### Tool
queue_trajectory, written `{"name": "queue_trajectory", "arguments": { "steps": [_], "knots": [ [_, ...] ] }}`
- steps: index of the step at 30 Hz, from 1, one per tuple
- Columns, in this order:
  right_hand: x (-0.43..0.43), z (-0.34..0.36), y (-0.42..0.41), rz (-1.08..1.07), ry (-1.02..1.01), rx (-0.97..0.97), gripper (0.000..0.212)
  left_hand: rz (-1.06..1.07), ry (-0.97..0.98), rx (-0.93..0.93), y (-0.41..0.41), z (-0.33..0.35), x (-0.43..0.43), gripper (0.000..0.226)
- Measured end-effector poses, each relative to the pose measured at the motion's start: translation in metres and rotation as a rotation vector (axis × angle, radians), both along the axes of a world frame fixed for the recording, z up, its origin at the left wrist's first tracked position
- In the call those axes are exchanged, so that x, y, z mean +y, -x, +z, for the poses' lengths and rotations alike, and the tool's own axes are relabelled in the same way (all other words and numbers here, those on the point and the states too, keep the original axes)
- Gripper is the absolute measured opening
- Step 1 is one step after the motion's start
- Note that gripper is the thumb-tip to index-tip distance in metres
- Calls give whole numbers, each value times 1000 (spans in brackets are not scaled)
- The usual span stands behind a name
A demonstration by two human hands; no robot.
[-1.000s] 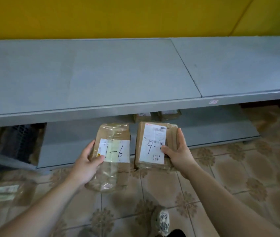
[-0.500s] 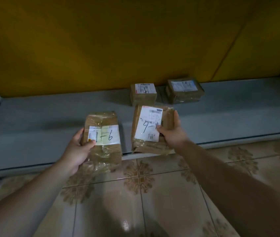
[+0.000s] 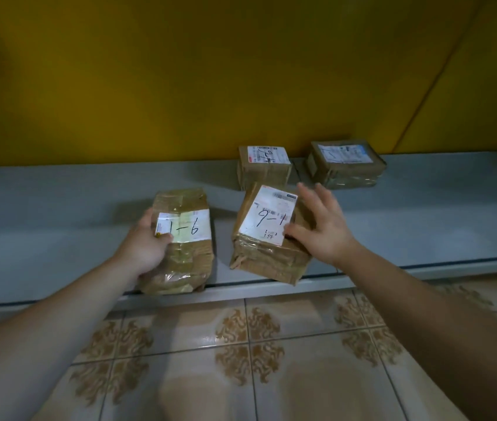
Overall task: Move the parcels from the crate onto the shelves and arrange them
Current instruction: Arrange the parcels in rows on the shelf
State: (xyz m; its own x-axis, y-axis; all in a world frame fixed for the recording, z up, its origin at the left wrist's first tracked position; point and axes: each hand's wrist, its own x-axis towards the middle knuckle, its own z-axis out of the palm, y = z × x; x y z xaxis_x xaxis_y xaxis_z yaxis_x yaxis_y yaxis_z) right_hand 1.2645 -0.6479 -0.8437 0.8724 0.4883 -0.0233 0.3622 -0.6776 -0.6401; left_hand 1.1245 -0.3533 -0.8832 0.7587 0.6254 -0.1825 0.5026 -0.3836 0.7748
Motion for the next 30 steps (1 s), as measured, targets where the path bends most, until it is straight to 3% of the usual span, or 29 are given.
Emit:
{"name": "queue_trajectory", "arguments": {
  "steps": [2,4,7,9,12,16,18,22,26,30],
  "knots": [
    [0,9,-3,271,188,-115,84,-70,-225,91,-2,0,-4,72],
    [9,7,-6,369,368,-136,86,-199,-366,200,-2,3,-18,77],
    [28,-2,0,225,479,-141,83,-280,-472,375,0,-3,-31,80],
    [43,-2,9,88,559,-157,74,-269,-487,371,3,-5,-30,81],
    [53,9,14,18,688,-234,80,-283,-523,375,5,-6,-28,81],
    [38,12,-4,156,593,-158,78,-288,-530,382,2,-7,-30,79],
    [38,8,-4,139,641,-127,81,-286,-531,377,3,-8,-30,79],
    [48,11,7,59,729,-246,90,-305,-546,376,3,-7,-27,78],
    [26,4,3,220,659,-233,97,-393,-568,352,0,-7,-13,78],
    [38,-4,12,93,711,-219,95,-443,-579,364,-5,-1,-2,90]
  ]
}}
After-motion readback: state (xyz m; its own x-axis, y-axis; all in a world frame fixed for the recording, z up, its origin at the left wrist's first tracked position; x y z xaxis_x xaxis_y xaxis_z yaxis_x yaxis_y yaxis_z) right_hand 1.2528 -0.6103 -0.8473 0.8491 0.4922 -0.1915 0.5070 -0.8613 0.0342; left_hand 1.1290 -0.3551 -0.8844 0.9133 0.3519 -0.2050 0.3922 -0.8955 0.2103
